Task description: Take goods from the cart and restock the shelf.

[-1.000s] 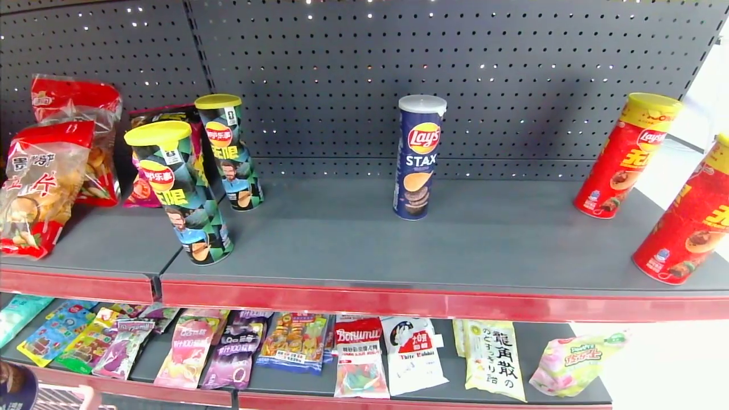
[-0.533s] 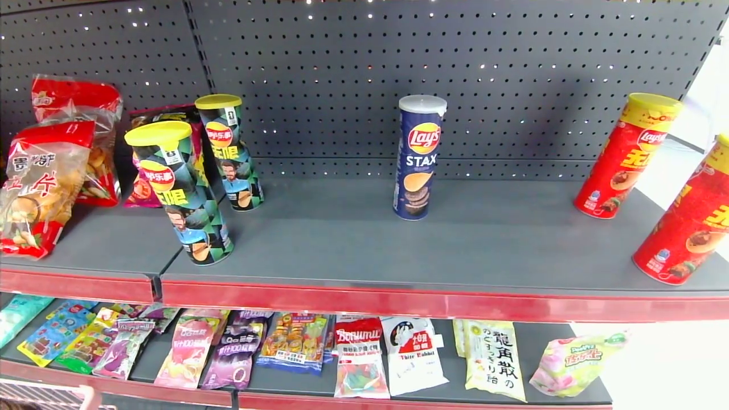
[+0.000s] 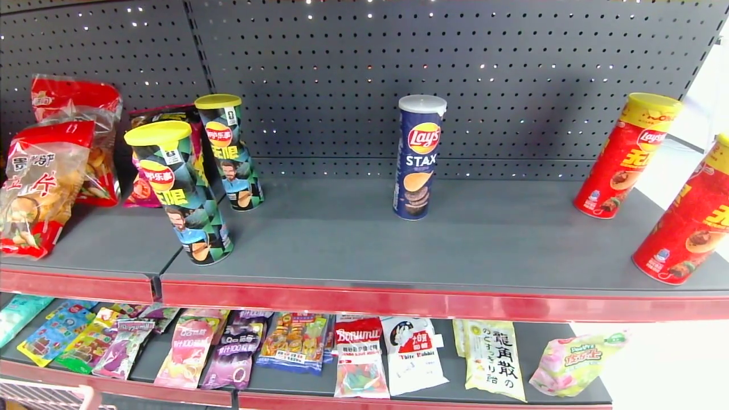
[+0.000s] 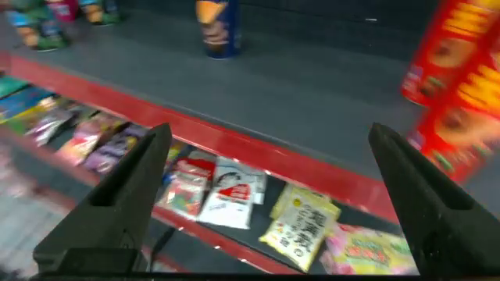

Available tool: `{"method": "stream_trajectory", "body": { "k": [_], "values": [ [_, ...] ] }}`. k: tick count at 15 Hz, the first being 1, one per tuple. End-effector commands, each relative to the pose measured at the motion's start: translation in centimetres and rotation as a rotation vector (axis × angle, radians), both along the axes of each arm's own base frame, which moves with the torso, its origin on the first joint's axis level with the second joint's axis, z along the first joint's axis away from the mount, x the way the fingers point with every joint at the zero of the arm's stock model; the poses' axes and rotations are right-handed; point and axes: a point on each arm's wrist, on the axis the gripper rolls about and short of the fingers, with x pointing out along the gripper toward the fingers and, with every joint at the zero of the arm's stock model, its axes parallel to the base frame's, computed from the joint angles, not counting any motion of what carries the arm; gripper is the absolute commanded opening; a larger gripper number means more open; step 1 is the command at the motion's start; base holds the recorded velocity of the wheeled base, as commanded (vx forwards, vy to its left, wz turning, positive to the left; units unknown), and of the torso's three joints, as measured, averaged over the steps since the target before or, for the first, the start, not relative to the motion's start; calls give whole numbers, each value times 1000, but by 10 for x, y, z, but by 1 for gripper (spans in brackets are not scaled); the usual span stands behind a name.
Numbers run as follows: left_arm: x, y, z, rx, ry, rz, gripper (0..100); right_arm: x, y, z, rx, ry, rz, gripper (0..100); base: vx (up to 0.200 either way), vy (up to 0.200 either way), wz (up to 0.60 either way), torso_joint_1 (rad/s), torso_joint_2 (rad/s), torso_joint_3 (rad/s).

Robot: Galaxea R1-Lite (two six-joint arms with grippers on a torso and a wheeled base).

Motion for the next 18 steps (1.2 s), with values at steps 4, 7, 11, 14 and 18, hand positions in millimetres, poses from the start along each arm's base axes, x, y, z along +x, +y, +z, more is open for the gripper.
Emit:
{"method": "stream_trajectory", "body": {
  "k": [4, 7, 11, 14, 18],
  "values": [
    [16, -2, 10, -9, 77, -20, 0, 147, 83, 51, 60, 261, 421, 100, 0, 0, 0, 0, 0, 0],
    [18, -2, 11, -8, 83, -14, 0, 217, 99, 29, 45, 205, 454, 100, 0, 0, 0, 0, 0, 0],
    [20, -2, 13, -7, 96, -15, 0, 257, 110, 14, 18, 183, 479, 100, 0, 0, 0, 0, 0, 0],
    [21, -2, 14, -7, 96, -15, 0, 287, 120, 9, -15, 162, 472, 100, 0, 0, 0, 0, 0, 0],
    [20, -2, 15, -7, 91, -14, 0, 321, 133, 10, -20, 127, 441, 100, 0, 0, 0, 0, 0, 0]
  ]
}}
